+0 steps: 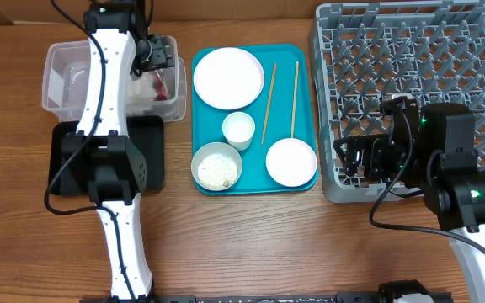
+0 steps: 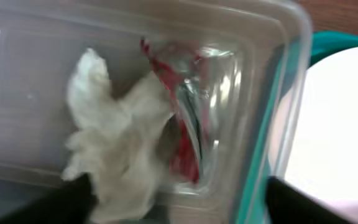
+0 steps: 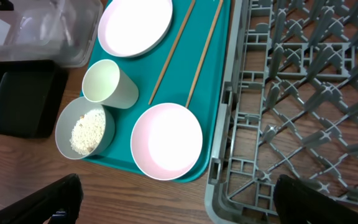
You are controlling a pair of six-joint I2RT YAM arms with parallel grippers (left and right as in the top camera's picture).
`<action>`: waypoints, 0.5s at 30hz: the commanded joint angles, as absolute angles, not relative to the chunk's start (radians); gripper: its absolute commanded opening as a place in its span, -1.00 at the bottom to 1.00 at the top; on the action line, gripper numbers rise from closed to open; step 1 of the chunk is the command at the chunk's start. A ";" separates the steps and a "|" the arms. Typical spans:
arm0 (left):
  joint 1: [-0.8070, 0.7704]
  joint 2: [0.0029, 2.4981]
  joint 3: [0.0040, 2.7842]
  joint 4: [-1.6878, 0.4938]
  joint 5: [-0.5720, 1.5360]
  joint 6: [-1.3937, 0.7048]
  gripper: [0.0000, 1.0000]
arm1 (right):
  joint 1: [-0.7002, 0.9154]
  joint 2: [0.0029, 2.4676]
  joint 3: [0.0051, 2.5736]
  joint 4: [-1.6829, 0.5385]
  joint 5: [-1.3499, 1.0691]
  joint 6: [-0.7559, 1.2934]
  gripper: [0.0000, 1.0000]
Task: Sort waste into correct bins and load items into the dishwasher
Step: 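Carry the trash with the left gripper into the clear plastic bin and release, then move the left gripper to the white cup and grasp it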
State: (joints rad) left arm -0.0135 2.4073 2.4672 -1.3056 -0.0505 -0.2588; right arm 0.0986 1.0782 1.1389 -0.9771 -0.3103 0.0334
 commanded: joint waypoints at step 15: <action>-0.074 2.301 2.915 -1.690 0.161 -0.143 0.86 | 0.094 1.079 1.151 -0.937 -0.316 0.038 1.00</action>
State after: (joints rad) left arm -0.0334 2.3760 2.8452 -1.6558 0.0811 -0.1829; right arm 0.0986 1.0782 1.1389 -0.9428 -0.3103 0.0334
